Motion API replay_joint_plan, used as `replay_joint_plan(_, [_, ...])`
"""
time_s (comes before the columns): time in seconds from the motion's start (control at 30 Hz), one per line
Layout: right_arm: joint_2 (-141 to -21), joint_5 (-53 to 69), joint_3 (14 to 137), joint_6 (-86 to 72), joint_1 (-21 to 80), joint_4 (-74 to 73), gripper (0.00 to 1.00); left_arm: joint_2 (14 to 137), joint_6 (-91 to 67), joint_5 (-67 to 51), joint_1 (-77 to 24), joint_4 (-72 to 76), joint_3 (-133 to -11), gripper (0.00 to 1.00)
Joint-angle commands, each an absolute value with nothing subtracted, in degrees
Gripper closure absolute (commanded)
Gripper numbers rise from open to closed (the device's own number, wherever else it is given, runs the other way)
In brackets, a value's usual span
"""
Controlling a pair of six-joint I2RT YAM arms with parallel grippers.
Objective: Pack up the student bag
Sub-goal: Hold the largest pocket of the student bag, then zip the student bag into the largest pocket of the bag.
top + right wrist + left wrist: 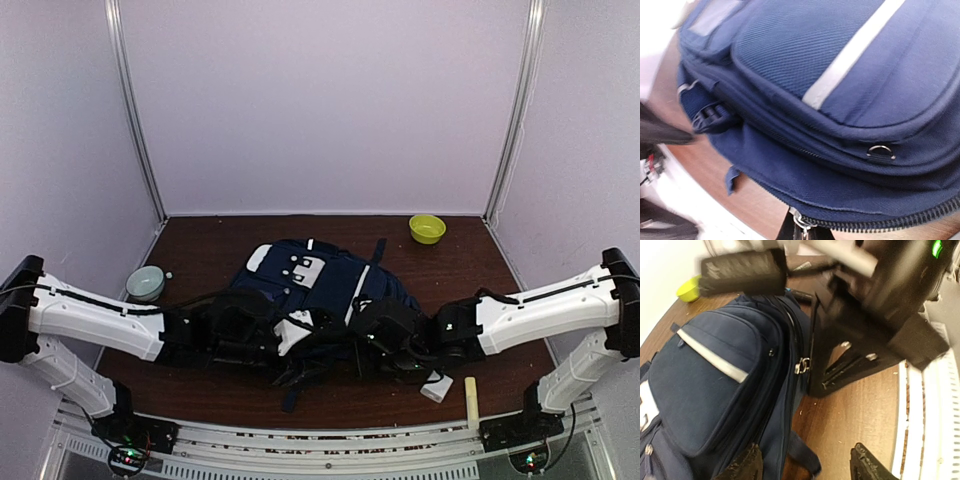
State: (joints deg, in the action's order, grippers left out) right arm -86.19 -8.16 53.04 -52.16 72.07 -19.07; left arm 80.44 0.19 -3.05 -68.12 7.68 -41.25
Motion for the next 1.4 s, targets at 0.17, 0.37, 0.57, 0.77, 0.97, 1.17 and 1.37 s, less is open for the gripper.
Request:
replay_joint_plan(0.17, [-79.25, 2.69, 47.8, -46.85, 71.21, -3.02, 1.0, 88.75, 12.38, -1.37, -68.29, 12.42, -45.98, 0.43])
replay_joint_plan(0.37, [-77.31, 5.18, 45.16, -45.46, 70.76, -0.85, 1.0, 90.35, 13.24, 1.72, -68.29, 11.02, -49.02, 0.6])
replay_joint_plan(0.57, [-74.49, 5.49, 43.81, -45.01, 69.85, -1.2, 1.0, 90.04, 13.2, 6.31, -68.29, 10.26, -48.65, 0.73])
replay_joint_plan(0.77, [-73.07, 5.71, 41.97, -45.52, 67.63, -1.72, 1.0, 89.96, 13.88, 6.91, -68.29, 7.67, -48.83, 1.0])
replay_joint_plan(0.97, [-71.29, 6.59, 39.99, -46.1, 65.36, -1.21, 1.0, 88.31, 13.57, 8.22, -68.29, 5.97, -48.05, 1.0])
replay_joint_plan(1.17, [-69.01, 7.53, 38.31, -45.55, 62.81, -2.18, 1.0, 84.17, 13.1, 9.78, -68.29, 6.05, -44.04, 1.0])
replay_joint_plan(1.37, [-67.78, 8.34, 37.27, -44.95, 60.7, -3.54, 1.0, 81.79, 13.27, 9.91, -68.29, 4.24, -42.35, 1.0])
